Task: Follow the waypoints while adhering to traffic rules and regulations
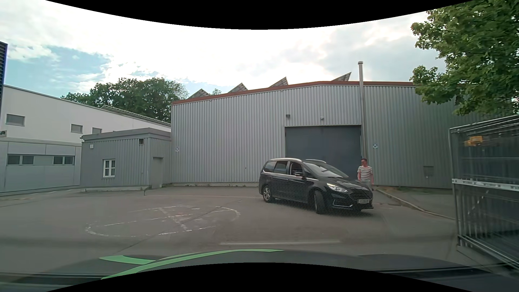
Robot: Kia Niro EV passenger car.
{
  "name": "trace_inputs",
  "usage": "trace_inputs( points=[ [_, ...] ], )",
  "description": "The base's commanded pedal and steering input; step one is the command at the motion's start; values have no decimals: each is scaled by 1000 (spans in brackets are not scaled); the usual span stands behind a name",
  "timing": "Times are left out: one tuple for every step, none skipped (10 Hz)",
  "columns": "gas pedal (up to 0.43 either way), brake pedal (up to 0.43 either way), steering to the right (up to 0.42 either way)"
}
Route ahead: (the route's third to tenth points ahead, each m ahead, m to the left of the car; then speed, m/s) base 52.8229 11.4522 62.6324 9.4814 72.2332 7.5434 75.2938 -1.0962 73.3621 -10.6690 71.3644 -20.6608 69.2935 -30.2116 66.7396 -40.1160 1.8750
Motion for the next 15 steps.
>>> trace_inputs(
  points=[
    [110, 0, -448],
    [110, 0, -451],
    [110, 0, -456],
    [110, 0, -461],
    [110, 0, -462],
    [110, 0, -463],
    [98, 0, -463],
    [98, 0, -462],
    [98, 0, -460],
    [98, 0, -456],
    [87, 0, -453],
    [79, 0, -450],
    [67, 0, -446],
    [59, 0, -438],
    [59, 0, -427]
  ],
)
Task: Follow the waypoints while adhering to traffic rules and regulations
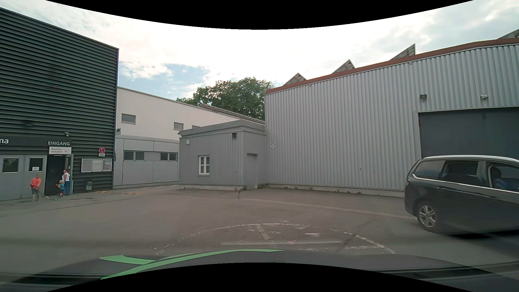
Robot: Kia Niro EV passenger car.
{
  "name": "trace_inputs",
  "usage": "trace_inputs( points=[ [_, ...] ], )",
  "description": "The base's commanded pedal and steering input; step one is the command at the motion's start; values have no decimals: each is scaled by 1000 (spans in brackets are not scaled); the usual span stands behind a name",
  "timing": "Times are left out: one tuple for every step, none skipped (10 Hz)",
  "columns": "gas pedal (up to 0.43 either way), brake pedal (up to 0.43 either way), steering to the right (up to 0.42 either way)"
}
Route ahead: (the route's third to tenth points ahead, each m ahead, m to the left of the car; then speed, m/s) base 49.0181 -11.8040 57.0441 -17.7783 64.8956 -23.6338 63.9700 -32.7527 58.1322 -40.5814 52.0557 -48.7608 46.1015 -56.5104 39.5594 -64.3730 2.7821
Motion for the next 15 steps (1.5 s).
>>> trace_inputs(
  points=[
    [39, 0, -416],
    [28, 0, -403],
    [28, 0, -391],
    [20, 0, -381],
    [0, 0, -374],
    [0, 0, -364],
    [0, 0, -355],
    [0, 0, -343],
    [0, 0, -331],
    [0, 0, -321],
    [0, 0, -309],
    [0, 0, -303],
    [0, 0, -300],
    [0, 0, -295],
    [0, 0, -287]
  ],
)
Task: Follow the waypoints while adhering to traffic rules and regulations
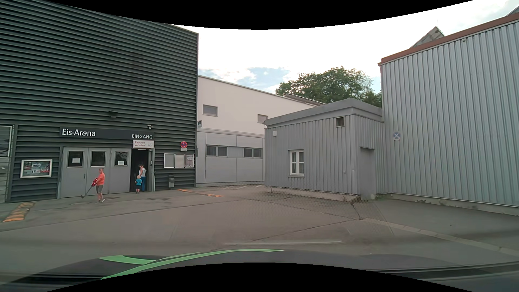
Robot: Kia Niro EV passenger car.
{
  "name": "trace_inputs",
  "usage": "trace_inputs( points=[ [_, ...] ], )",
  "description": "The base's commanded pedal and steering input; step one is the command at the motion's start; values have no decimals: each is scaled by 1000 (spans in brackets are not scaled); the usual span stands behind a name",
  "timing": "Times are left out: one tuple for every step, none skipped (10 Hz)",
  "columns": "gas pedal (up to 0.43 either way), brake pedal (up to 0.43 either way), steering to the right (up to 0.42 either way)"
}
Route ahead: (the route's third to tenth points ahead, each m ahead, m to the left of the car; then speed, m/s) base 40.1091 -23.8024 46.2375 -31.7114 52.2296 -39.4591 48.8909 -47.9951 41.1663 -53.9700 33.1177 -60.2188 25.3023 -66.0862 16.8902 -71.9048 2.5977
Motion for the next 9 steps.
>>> trace_inputs(
  points=[
    [0, 0, -269],
    [0, 0, -250],
    [0, 0, -232],
    [0, 0, -215],
    [0, 0, -202],
    [0, 0, -188],
    [0, 0, -178],
    [0, 0, -173],
    [0, 0, -170]
  ],
)
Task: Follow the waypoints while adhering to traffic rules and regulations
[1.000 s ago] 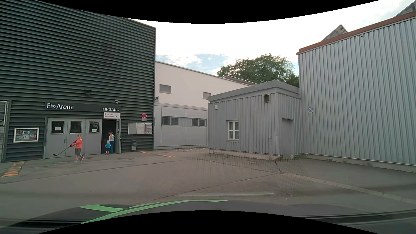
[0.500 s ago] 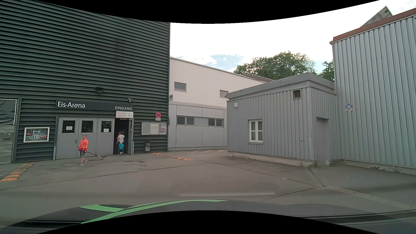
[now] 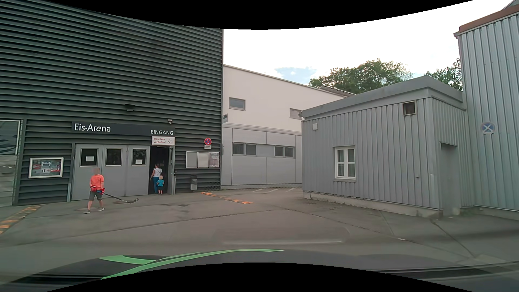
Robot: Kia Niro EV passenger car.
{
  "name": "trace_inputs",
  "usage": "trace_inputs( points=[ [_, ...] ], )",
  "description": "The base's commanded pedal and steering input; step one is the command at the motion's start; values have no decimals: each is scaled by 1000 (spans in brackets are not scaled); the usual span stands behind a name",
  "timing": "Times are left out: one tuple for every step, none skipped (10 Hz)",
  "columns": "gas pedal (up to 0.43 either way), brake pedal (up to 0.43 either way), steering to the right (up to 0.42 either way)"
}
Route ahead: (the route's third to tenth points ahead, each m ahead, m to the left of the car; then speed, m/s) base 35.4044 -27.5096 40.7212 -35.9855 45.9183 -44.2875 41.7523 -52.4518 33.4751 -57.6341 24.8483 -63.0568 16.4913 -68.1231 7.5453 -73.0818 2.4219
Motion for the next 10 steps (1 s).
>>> trace_inputs(
  points=[
    [0, 0, -165],
    [0, 0, -158],
    [0, 0, -148],
    [0, 0, -140],
    [0, 6, -134],
    [0, 24, -123],
    [0, 49, -114],
    [0, 61, -110],
    [0, 67, -109],
    [0, 73, -109]
  ],
)
